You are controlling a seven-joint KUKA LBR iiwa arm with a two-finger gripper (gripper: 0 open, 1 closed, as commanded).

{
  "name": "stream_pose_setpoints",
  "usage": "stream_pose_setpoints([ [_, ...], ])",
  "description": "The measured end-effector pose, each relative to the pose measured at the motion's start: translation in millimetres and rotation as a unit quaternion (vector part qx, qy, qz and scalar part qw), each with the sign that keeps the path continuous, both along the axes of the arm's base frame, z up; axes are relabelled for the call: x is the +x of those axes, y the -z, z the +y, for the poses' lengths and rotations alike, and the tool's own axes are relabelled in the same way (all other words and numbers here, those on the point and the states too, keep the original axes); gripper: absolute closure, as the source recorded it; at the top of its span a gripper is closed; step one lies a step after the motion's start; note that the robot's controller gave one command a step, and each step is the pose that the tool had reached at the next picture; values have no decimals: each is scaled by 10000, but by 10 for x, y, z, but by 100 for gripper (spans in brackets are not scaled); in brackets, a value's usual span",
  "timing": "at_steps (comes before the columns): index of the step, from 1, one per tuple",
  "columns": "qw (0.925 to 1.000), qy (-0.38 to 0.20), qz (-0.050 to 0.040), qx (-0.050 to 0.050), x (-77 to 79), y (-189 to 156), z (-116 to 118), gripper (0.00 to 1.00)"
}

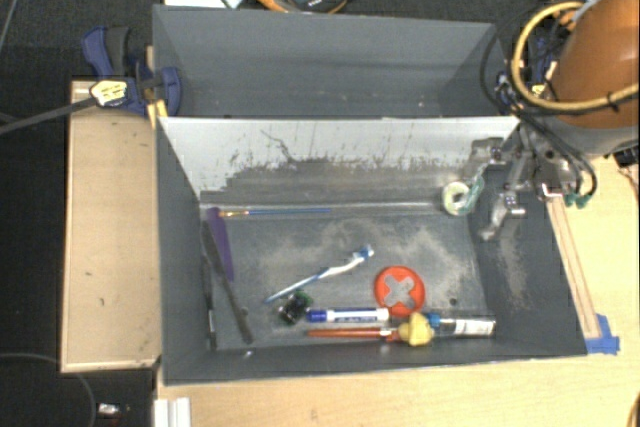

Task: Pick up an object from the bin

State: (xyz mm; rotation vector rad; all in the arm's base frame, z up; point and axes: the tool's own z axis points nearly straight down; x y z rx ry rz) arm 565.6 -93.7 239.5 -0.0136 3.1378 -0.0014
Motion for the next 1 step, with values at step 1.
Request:
stream_pose_setpoints([
  [1, 10000, -1, 0, 0, 0, 0, 0, 0],
])
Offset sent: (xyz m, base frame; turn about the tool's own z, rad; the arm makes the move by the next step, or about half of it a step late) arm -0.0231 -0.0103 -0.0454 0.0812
